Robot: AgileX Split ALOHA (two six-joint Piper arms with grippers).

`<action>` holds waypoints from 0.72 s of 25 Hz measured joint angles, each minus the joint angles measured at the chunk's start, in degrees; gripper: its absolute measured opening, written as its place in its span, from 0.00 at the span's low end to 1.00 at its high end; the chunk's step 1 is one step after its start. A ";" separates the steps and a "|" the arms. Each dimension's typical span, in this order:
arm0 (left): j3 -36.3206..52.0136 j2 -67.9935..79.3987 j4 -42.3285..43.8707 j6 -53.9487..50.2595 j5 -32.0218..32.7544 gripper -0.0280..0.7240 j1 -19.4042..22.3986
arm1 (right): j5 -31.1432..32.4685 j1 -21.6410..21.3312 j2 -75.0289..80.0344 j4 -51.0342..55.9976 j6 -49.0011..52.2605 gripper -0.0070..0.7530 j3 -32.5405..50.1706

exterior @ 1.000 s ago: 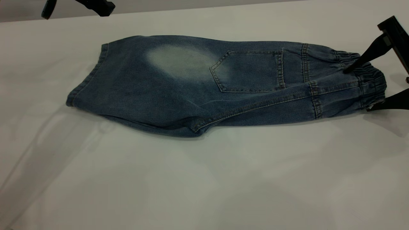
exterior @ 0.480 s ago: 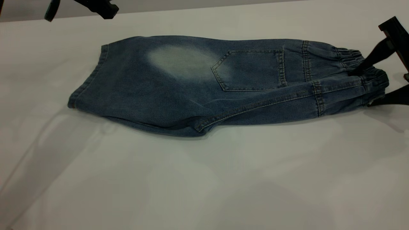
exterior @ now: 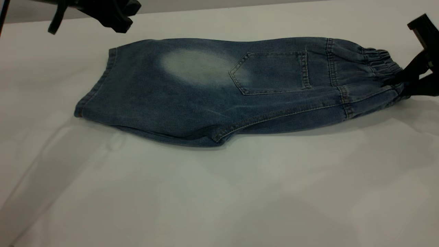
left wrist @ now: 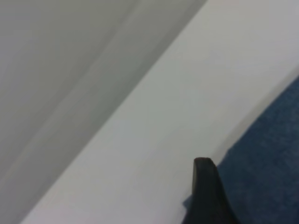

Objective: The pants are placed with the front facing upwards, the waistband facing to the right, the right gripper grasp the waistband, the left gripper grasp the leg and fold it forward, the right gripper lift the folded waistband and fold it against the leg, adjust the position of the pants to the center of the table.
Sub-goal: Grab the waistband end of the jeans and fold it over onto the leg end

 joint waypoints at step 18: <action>-0.06 16.82 13.95 -10.61 -7.70 0.58 -6.97 | 15.81 0.05 -19.01 12.18 -17.43 0.08 -2.49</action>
